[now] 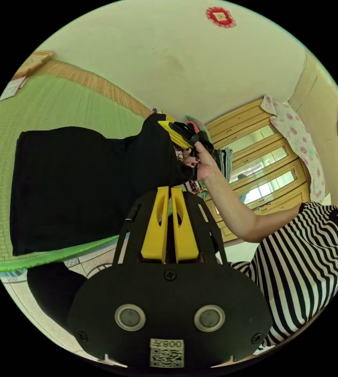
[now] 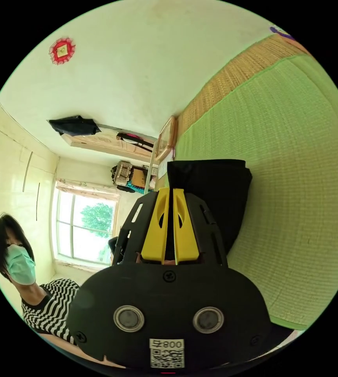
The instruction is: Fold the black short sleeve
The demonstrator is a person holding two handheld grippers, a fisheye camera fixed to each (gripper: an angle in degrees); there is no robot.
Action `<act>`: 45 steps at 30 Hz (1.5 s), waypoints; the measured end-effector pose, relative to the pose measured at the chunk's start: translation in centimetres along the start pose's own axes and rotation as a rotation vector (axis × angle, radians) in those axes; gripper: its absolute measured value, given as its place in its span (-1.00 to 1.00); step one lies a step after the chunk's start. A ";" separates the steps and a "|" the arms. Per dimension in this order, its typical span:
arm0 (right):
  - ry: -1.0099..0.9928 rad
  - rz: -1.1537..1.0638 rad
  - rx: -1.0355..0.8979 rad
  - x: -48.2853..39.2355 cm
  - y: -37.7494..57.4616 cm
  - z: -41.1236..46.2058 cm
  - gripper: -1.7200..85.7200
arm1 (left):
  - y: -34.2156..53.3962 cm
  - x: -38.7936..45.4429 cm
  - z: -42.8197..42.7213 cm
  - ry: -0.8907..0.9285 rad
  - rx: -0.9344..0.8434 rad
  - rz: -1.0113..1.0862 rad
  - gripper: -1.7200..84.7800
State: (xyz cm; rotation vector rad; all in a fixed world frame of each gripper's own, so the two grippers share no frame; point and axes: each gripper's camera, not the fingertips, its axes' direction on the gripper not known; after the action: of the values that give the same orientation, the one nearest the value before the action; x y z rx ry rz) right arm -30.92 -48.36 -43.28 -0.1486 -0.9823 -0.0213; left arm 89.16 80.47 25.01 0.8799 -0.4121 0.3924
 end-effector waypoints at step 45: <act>0.358 -0.091 -0.464 -29.5 -17.3 37.7 -0.85 | 32.4 -46.9 -12.2 0.188 0.276 -0.650 -0.95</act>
State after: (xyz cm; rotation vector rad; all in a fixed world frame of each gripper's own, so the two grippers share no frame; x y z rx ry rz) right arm -79.95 -61.82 -45.18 -0.5082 -0.6117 -0.3501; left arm 35.54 101.42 15.87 1.1762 0.1155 -0.0740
